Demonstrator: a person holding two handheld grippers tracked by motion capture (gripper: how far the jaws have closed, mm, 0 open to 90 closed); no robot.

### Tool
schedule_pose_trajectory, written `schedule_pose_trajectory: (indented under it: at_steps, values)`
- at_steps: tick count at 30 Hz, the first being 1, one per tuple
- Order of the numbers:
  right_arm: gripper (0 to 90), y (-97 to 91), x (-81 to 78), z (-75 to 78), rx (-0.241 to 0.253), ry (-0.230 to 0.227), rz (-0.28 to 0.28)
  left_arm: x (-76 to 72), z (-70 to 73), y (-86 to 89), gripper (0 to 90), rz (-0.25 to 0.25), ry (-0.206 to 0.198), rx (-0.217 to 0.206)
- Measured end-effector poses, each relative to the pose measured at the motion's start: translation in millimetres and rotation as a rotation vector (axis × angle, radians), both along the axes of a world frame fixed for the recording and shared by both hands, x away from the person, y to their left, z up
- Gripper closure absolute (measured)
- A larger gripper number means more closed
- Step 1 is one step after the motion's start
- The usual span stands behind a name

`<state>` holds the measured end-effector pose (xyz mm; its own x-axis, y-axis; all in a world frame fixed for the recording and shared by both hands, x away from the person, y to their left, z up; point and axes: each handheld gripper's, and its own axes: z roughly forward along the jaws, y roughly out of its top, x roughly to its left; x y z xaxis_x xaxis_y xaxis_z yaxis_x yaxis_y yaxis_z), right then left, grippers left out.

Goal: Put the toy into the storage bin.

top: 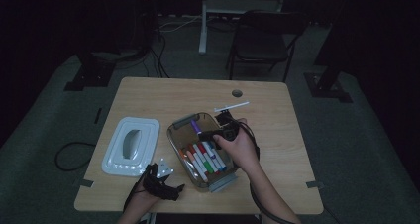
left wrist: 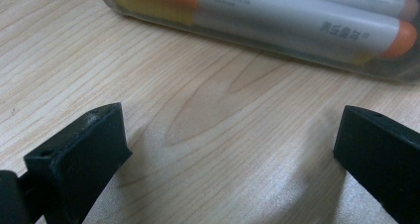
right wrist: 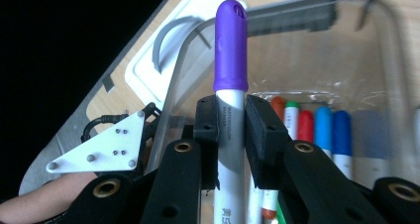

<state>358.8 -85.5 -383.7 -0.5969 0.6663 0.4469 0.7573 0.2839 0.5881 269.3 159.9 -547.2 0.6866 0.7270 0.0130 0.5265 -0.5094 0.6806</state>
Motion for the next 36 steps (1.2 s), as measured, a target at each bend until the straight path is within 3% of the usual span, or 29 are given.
schedule_pose_trajectory:
  at_steps: [7,16,28,31,36]
  values:
    - [76.7,31.4,4.9,-30.5,-0.060,0.078,0.043,0.0,0.0,0.0,0.6,0.000,0.000,0.000]
    - [76.7,51.6,9.3,-51.7,-0.109,0.131,0.063,0.0,-0.2,-0.1,0.6,0.002,-0.002,-0.002]
    - [76.7,66.3,14.0,-72.0,-0.167,0.194,0.083,0.0,-0.3,-0.2,0.6,0.002,-0.003,-0.002]
    - [76.6,70.9,16.2,-81.3,-0.210,0.219,0.088,0.0,-0.2,-0.1,0.6,0.001,-0.002,-0.001]
    - [76.0,75.5,15.3,-87.4,-0.256,0.224,0.104,0.0,-0.2,-0.1,0.6,0.002,-0.002,-0.001]
